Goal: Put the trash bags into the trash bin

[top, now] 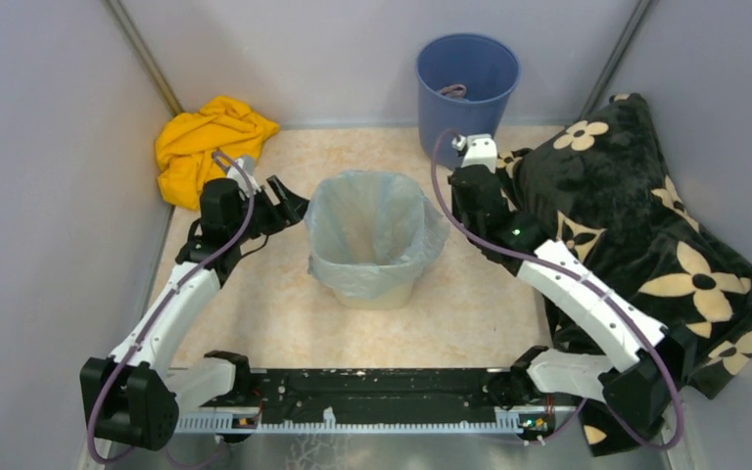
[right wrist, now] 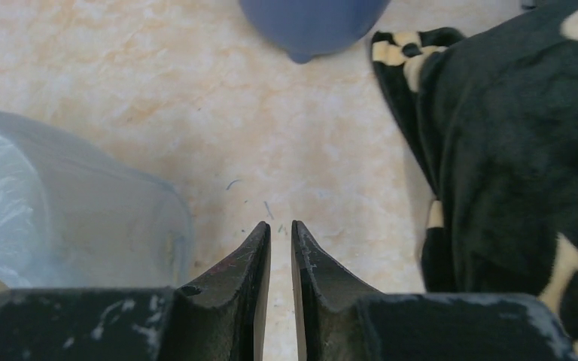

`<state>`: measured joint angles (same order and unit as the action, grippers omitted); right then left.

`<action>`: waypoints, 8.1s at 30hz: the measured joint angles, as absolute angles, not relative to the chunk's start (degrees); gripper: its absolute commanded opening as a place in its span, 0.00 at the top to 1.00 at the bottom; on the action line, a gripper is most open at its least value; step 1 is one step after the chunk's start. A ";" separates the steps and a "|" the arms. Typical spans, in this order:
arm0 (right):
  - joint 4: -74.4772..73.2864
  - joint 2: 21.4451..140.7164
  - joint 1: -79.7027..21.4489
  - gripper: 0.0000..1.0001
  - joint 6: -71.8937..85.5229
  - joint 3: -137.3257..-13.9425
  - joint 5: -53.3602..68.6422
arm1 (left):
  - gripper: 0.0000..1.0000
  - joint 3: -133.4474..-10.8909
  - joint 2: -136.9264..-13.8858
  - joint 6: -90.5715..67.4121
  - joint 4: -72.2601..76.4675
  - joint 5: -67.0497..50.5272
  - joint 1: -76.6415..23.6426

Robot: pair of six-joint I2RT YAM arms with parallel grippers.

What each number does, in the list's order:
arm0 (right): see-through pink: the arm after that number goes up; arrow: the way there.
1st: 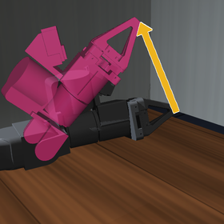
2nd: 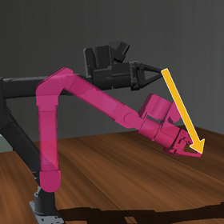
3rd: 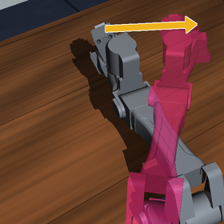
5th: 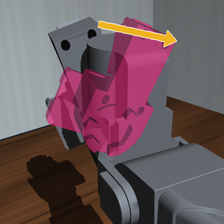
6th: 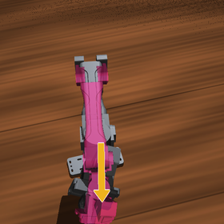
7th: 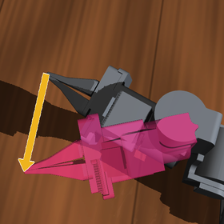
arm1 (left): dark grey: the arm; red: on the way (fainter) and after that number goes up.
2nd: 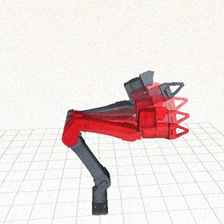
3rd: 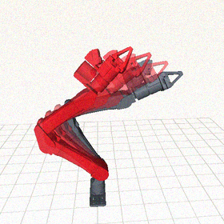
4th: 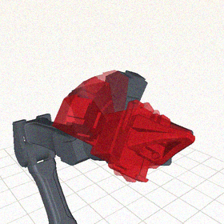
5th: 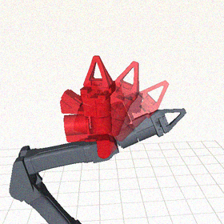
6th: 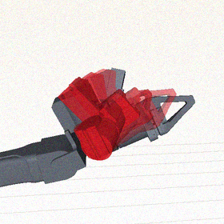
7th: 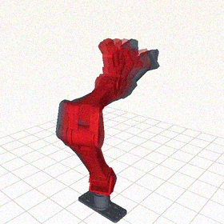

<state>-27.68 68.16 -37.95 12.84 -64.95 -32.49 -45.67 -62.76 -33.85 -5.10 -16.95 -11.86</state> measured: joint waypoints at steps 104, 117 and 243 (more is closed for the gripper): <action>-24.47 80.40 -21.61 0.63 15.53 -71.46 -6.00 | 0.22 -39.48 -36.29 -38.81 -21.58 -19.05 -11.86; -21.85 92.49 -20.86 0.38 13.45 -79.24 5.06 | 0.01 -36.34 -25.21 -40.62 -34.94 -26.02 -11.86; -23.14 58.02 -15.44 0.26 25.34 -42.44 -6.07 | 0.01 -30.50 -28.62 -38.65 -27.05 -30.94 -11.55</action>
